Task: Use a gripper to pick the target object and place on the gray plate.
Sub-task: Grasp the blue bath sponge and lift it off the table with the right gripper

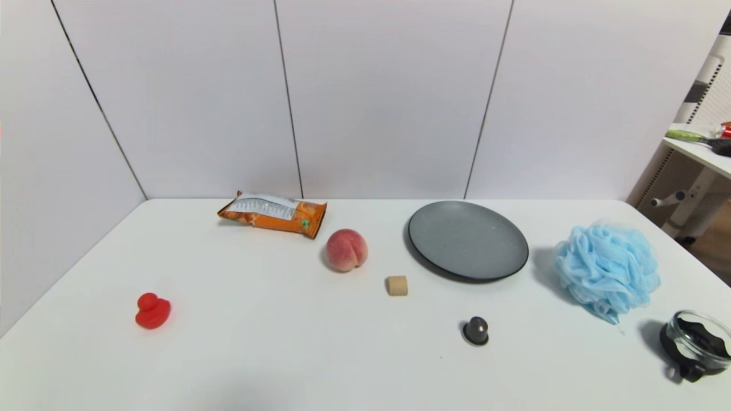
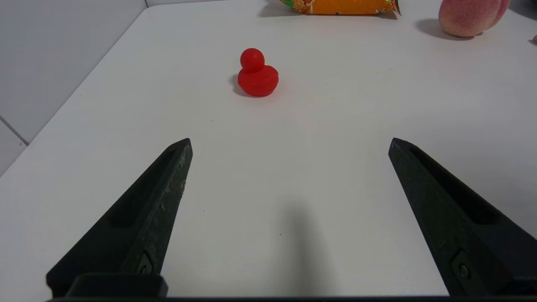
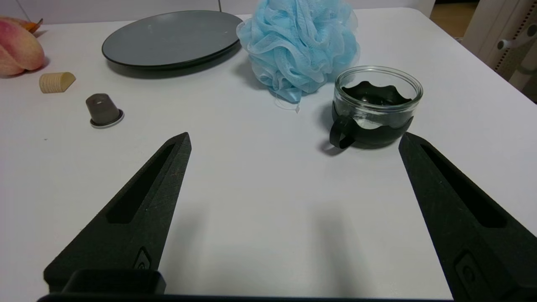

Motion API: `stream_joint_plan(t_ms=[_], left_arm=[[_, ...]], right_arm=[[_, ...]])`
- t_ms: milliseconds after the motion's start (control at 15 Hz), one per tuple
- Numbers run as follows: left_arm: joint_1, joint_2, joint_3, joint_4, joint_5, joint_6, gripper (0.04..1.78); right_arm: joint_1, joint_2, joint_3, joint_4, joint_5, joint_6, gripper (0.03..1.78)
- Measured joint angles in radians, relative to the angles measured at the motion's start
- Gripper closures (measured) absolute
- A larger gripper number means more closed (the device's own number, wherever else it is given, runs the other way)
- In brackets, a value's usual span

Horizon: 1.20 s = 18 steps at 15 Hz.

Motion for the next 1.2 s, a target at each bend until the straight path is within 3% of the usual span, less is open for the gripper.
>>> stream_joint_plan(t_ms=[400, 600, 867, 1200], left_arm=[[0.0, 0.0, 0.0, 0.0, 0.0, 0.0, 0.13], [0.0, 0.0, 0.0, 0.0, 0.0, -0.001, 0.13], [0.0, 0.0, 0.0, 0.0, 0.0, 0.0, 0.13], [0.0, 0.0, 0.0, 0.0, 0.0, 0.0, 0.13]], right_arm=[[0.0, 0.031, -0.016, 0.013, -0.003, -0.001, 0.1], [0.001, 0.128, -0.127, 0.009, -0.007, 0.002, 0.1], [0.002, 0.403, -0.436, 0.01, -0.007, 0.004, 0.1], [-0.002, 0.854, -0.961, 0.01, 0.001, -0.001, 0.1]])
